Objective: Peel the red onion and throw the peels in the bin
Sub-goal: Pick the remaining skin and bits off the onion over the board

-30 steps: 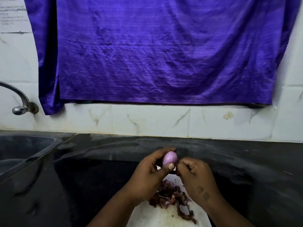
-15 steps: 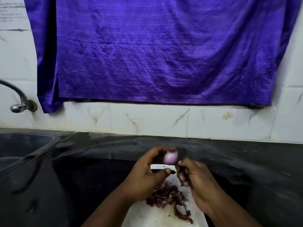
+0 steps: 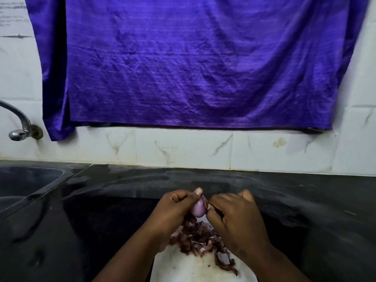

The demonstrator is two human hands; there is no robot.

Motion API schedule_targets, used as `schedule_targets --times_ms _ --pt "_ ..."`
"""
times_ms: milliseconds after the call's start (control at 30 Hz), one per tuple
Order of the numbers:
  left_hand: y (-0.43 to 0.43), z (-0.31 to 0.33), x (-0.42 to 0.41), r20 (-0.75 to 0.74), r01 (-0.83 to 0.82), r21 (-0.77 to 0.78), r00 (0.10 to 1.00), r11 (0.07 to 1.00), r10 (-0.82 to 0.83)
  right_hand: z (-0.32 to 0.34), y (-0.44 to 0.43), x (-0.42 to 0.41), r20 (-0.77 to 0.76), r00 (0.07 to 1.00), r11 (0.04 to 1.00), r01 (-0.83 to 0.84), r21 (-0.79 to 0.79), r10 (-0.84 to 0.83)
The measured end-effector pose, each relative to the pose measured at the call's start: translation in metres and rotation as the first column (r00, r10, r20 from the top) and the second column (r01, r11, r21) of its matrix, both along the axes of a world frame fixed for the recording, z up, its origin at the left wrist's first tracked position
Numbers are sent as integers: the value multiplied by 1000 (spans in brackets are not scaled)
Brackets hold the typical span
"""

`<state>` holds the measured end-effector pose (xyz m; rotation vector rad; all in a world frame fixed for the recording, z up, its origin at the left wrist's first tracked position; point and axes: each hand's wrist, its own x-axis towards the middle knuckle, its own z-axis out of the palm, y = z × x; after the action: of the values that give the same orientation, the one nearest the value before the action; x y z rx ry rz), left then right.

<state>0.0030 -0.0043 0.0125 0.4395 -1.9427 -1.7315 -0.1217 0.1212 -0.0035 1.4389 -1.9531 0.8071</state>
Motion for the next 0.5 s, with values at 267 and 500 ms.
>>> schedule_targets --times_ms 267,500 --pt "-4 -4 -2 -68 90 122 994 988 -82 0 0 -3 130 991 999 -32 -36 37" --pt "1 -6 -7 -192 -23 -141 981 990 -4 -4 -7 -3 564 804 972 -76 -221 191"
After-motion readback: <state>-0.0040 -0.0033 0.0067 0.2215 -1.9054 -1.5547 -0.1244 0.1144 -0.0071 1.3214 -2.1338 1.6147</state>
